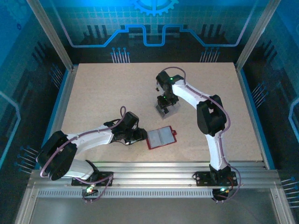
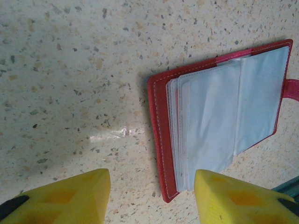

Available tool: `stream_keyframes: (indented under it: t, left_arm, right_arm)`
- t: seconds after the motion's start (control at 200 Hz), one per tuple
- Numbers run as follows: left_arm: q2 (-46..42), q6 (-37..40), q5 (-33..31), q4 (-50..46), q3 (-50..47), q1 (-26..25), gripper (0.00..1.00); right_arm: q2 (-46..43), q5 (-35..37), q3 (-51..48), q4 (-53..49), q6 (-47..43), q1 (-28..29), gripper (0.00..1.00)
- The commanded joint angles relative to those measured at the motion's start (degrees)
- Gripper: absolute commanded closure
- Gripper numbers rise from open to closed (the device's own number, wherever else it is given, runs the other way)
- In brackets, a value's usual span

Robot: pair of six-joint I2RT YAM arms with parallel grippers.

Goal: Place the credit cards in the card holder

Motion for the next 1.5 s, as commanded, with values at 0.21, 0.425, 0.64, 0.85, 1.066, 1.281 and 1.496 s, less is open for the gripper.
stream_keyframes:
  t: [0.21,0.425,0.64,0.85,1.066,1.281,1.496]
  left_arm:
    - [0.42,-0.55,0.87,0.07,-0.78,0.31,0.48]
    - [0.06,-0.62,0.68,-0.04,-1.04,0.32,0.49]
    - [0.05,-0.73,0.68,-0.04,-1.13,0.31,0.49]
    - [0.45,-0.93,0.85,0.04,-1.13,0.32,0.49]
    - [0.66,-0.99,1.03,0.17,-0.71,0.35,0.49]
    - [1.0,-0.74,0.85,-0.24,-0.52,0.31,0.49]
    - [0.97,-0.71,0.85,-0.39,-0.32,0.34,0.5]
  right_arm:
    - [2.61,4.59,-0.24,0.9,0.47,3.48,0.58]
    - [2.18,7.53,-3.35,2.66,0.92,4.45,0.6]
    - [2.23,7.89,-4.01,2.84,0.49,4.09,0.65]
    - [-1.25,0.23,-3.66,2.94,0.44,1.26,0.64]
    - [-0.43,1.12,-2.41,1.52,-0.68,0.73,0.65]
    - [1.47,1.41,-3.03,1.86,-0.95,2.58,0.64]
    - [2.09,0.65,-3.98,1.9,-1.16,2.87,0.6]
